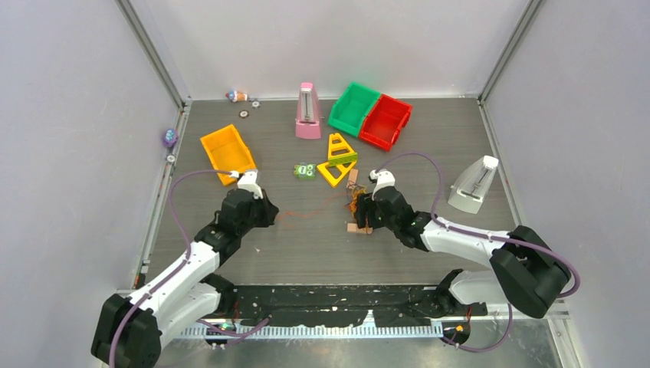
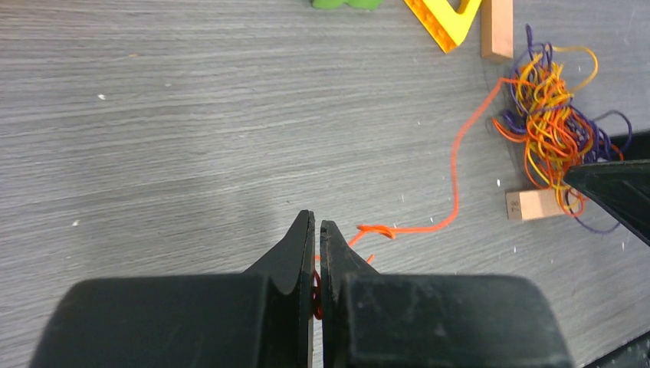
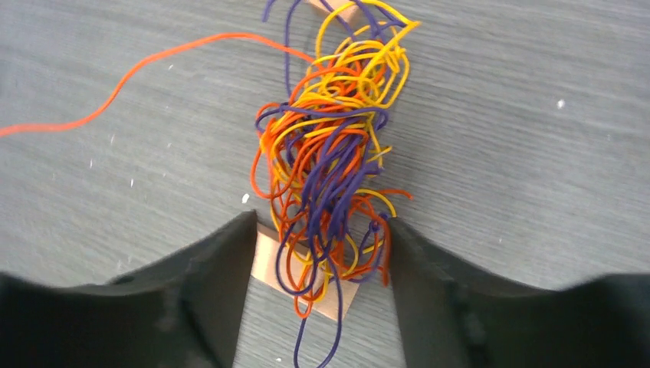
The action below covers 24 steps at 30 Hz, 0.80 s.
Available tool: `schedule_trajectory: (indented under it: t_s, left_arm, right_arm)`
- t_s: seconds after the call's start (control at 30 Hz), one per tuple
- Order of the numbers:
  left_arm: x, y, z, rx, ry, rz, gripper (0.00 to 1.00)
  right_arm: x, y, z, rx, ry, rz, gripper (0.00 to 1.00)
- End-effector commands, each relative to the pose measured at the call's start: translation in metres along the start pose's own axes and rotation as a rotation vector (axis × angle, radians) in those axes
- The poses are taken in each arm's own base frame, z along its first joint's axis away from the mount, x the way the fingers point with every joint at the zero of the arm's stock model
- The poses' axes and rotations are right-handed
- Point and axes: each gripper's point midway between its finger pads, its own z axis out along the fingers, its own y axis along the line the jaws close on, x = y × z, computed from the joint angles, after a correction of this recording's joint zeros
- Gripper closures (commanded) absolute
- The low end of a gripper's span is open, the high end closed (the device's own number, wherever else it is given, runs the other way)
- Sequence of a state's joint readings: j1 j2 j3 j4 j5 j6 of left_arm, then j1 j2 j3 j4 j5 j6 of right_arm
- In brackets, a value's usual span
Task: Untangle the cables
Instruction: Untie the cable.
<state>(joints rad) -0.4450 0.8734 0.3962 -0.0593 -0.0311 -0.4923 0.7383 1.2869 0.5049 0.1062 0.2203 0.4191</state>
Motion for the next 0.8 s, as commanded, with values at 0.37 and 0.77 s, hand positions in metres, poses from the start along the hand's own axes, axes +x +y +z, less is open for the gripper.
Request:
schedule_trajectory:
  t_s: [0.37, 0.77]
  left_arm:
    - [-0.017, -0.055, -0.007, 0.284, 0.000, 0.094, 0.62]
    - [-0.003, -0.086, -0.003, 0.378, 0.053, 0.123, 0.05]
  right_arm:
    - [-0.067, 0.043, -0.039, -0.210, -0.162, -0.186, 0.17]
    - [-0.077, 0.014, -0.039, -0.056, -0.220, -0.109, 0.18]
